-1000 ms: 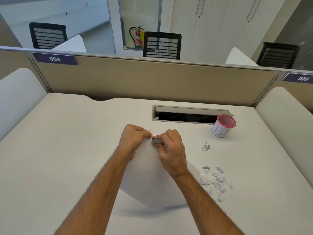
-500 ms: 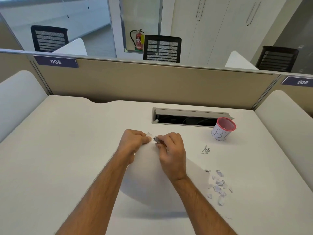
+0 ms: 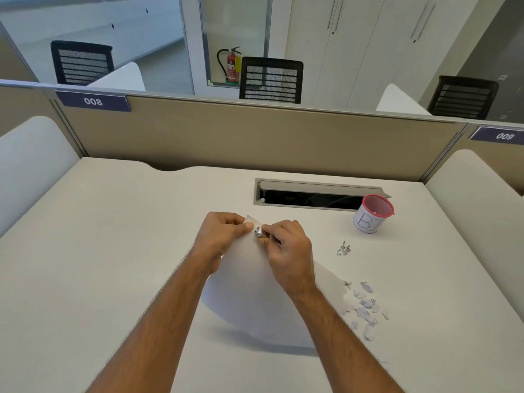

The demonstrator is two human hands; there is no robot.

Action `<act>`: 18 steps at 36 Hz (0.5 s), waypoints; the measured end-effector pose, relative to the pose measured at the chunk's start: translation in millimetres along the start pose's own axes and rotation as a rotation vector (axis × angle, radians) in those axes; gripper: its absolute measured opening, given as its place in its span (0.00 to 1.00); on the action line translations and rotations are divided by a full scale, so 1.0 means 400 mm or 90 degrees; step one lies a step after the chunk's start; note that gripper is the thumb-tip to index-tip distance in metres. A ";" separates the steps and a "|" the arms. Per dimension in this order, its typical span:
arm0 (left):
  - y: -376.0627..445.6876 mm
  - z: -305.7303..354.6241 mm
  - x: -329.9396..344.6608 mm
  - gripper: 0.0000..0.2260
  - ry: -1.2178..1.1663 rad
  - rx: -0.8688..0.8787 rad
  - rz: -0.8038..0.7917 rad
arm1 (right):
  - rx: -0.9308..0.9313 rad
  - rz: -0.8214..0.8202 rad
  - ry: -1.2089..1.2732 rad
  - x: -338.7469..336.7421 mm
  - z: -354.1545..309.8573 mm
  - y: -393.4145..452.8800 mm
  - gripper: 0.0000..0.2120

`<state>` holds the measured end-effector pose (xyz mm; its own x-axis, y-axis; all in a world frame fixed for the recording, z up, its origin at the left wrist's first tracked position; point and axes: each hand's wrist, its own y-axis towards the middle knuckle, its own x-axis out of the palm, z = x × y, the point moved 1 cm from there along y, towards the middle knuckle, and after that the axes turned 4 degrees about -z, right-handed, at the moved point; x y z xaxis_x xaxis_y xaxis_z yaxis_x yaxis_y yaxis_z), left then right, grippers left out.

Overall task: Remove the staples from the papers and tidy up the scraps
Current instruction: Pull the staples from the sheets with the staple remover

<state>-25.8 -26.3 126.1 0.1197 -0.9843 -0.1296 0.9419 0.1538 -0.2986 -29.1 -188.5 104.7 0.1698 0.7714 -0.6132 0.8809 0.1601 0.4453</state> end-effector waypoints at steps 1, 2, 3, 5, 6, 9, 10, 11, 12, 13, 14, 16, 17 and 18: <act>0.000 0.000 0.000 0.06 -0.001 -0.001 0.004 | -0.001 0.001 -0.001 0.000 0.001 -0.001 0.08; 0.000 0.000 0.000 0.06 0.000 0.000 0.008 | 0.000 0.002 -0.002 -0.001 0.003 -0.001 0.08; 0.000 0.001 -0.001 0.06 0.000 0.001 0.010 | 0.001 0.002 -0.001 -0.001 0.004 -0.002 0.08; -0.001 0.003 -0.001 0.06 -0.001 0.002 0.009 | -0.001 -0.002 0.001 -0.001 0.006 -0.004 0.09; -0.002 0.004 -0.001 0.06 -0.004 0.002 0.007 | -0.004 -0.005 0.000 0.000 0.005 -0.005 0.09; -0.007 0.004 0.000 0.06 -0.008 0.005 0.000 | -0.011 -0.010 -0.003 0.001 0.001 -0.004 0.09; -0.009 0.003 0.001 0.06 -0.008 0.007 -0.003 | -0.011 -0.010 -0.003 0.001 -0.001 -0.002 0.09; -0.010 0.003 0.001 0.06 -0.008 0.009 -0.006 | -0.009 -0.010 -0.003 0.001 -0.002 0.000 0.09; -0.011 0.003 0.002 0.06 -0.009 0.010 -0.008 | -0.004 -0.012 -0.002 0.001 -0.003 0.002 0.09; -0.012 0.004 0.002 0.05 -0.013 0.011 -0.009 | 0.005 -0.015 0.005 0.000 -0.005 0.004 0.09; -0.013 0.005 0.002 0.05 -0.017 0.012 -0.011 | 0.020 -0.021 0.021 -0.001 -0.008 0.005 0.09; -0.013 0.006 0.001 0.05 -0.021 0.017 -0.016 | 0.068 -0.040 0.066 -0.005 -0.013 0.006 0.09; -0.014 0.007 0.000 0.06 -0.021 0.020 -0.017 | 0.100 -0.051 0.096 -0.008 -0.017 0.007 0.09; -0.015 0.006 -0.001 0.06 -0.022 0.024 -0.017 | 0.135 -0.062 0.135 -0.011 -0.020 0.009 0.08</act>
<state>-30.8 -26.9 130.4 0.1047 -0.9905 -0.0887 0.9561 0.1248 -0.2650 -30.0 -186.3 114.1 0.0031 0.8733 -0.4872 0.9646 0.1258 0.2316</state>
